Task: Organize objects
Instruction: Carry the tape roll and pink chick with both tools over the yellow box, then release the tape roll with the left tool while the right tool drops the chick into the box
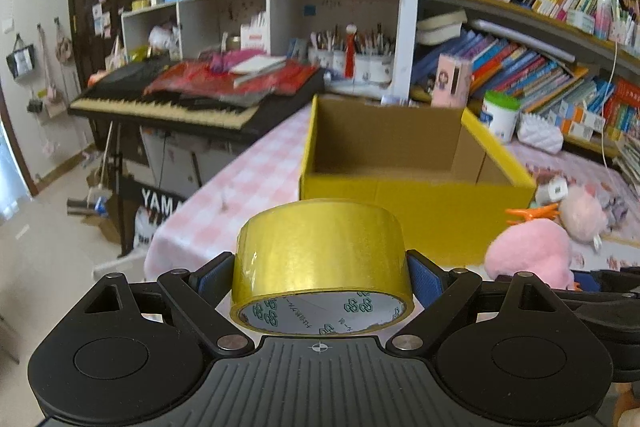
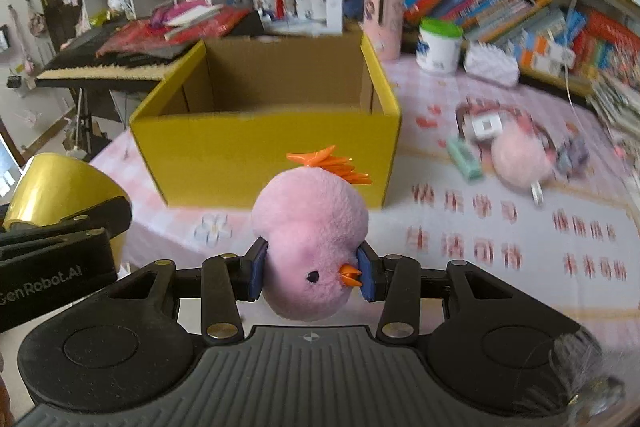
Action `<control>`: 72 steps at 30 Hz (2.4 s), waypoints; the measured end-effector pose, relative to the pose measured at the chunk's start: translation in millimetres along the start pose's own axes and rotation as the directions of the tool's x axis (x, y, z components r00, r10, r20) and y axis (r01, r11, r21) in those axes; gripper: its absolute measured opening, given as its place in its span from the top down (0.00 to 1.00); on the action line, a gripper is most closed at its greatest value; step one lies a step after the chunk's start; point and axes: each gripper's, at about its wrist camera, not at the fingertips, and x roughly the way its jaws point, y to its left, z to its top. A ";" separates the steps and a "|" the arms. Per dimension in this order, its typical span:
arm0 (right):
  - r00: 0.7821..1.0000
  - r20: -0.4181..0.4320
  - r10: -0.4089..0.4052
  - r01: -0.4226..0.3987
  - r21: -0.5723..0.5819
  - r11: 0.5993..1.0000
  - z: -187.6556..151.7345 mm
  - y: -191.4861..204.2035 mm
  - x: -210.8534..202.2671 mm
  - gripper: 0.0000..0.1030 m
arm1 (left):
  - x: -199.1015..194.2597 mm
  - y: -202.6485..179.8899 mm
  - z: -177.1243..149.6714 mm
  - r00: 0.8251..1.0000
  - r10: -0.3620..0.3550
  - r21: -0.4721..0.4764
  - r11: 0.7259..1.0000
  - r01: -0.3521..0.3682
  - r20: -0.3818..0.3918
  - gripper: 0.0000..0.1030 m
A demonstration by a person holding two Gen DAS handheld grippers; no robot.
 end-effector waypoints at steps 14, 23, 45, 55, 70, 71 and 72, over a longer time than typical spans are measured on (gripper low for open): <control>0.985 0.164 0.059 -0.040 -0.116 0.993 97.1 -38.4 55.6 0.60 | 54.9 -39.1 66.2 0.993 0.064 0.046 0.997 -0.069 0.100 0.12; 0.987 0.098 0.126 -0.113 -0.130 0.985 126.3 -52.1 100.1 0.60 | 100.7 -58.8 73.8 0.997 0.073 0.075 0.994 -0.075 0.027 0.12; 0.959 -0.192 0.211 -0.264 -0.322 0.909 143.2 -21.1 189.1 0.60 | 158.5 -72.7 59.0 0.981 0.087 0.091 0.993 -0.072 -0.175 0.12; 0.925 -0.307 0.224 -0.320 -0.312 0.895 143.7 -17.5 205.2 0.60 | 160.7 -77.6 57.5 0.980 0.110 0.106 0.990 -0.093 -0.163 0.11; 0.960 -0.140 0.244 -0.275 -0.283 0.919 147.0 -24.7 164.0 0.43 | 126.2 -73.8 60.8 0.997 0.075 0.056 0.996 -0.073 -0.036 0.10; 0.962 -0.116 0.248 -0.271 -0.275 0.922 146.6 -26.2 156.7 0.42 | 122.3 -72.9 61.1 0.997 0.071 0.056 0.996 -0.070 -0.029 0.10; 0.965 -0.090 0.248 -0.263 -0.270 0.926 146.3 -27.4 149.5 0.41 | 118.6 -72.2 61.4 0.997 0.071 0.056 0.996 -0.070 -0.022 0.10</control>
